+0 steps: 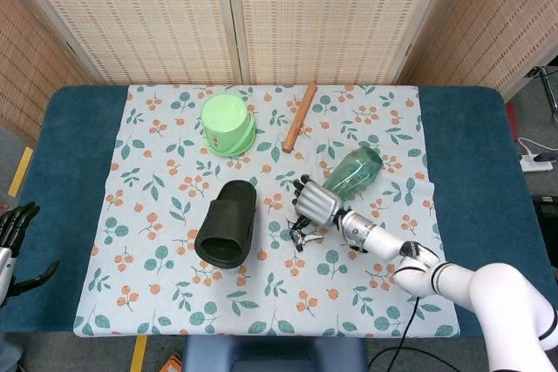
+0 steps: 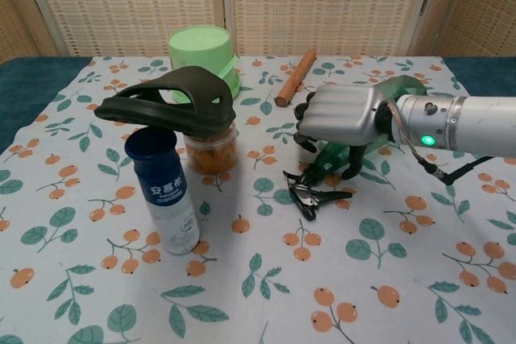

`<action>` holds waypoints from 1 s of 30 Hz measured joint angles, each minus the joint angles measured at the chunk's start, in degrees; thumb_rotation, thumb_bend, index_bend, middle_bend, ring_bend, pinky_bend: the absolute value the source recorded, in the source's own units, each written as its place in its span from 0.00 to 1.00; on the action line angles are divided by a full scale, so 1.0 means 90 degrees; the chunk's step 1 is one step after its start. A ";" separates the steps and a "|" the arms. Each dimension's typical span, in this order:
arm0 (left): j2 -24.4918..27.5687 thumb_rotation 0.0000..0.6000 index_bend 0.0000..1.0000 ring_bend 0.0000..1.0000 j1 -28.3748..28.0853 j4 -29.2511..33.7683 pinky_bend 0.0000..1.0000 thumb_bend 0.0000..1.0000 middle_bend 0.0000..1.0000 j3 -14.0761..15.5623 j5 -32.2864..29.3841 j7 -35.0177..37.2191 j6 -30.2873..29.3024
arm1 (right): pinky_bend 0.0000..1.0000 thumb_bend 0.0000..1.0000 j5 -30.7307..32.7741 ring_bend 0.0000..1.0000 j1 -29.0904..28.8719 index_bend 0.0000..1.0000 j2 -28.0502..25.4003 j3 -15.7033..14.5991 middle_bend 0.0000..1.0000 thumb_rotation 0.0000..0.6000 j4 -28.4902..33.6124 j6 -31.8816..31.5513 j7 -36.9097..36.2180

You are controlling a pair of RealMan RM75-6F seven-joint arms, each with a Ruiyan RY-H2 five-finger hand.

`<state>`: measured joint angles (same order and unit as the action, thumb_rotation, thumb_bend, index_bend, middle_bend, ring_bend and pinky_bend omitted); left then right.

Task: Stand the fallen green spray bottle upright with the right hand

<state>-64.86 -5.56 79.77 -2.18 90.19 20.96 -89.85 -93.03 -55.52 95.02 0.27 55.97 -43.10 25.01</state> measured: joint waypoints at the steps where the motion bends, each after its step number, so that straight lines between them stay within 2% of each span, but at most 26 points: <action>1: 0.0001 1.00 0.03 0.00 -0.0001 0.0004 0.00 0.22 0.01 0.0001 0.0001 -0.0005 0.0003 | 0.31 0.00 -0.0011 0.21 0.0005 0.47 0.0014 -0.0017 0.40 1.00 -0.0031 -0.0023 -0.0030; 6: 0.0004 1.00 0.03 0.00 0.0008 0.0002 0.00 0.22 0.01 0.0018 0.0002 -0.0010 0.0015 | 0.40 0.00 -0.0102 0.30 0.0018 0.57 0.0053 -0.0067 0.47 1.00 -0.0123 -0.0202 -0.0156; 15: 0.0017 1.00 0.02 0.00 0.0025 0.0014 0.00 0.22 0.01 0.0021 -0.0022 -0.0015 0.0021 | 0.57 0.00 -0.0377 0.44 0.0047 0.69 0.0222 -0.0215 0.55 1.00 -0.0551 -0.0634 -0.0543; 23: 0.0011 1.00 0.02 0.00 0.0036 -0.0012 0.00 0.22 0.01 0.0033 -0.0030 -0.0003 0.0036 | 0.58 0.00 -0.0524 0.47 0.0063 0.71 0.0294 -0.0308 0.57 1.00 -0.0734 -0.0880 -0.0804; 30: -0.0001 1.00 0.02 0.00 0.0017 -0.0043 0.00 0.22 0.01 0.0035 -0.0043 0.0001 0.0095 | 0.58 0.00 -0.0520 0.48 0.0093 0.72 0.0032 -0.0172 0.57 1.00 -0.0390 -0.1258 -0.0832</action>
<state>-64.86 -5.41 79.39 -1.86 89.80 20.97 -89.00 -97.70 -54.68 95.31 -1.27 52.45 -54.42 17.53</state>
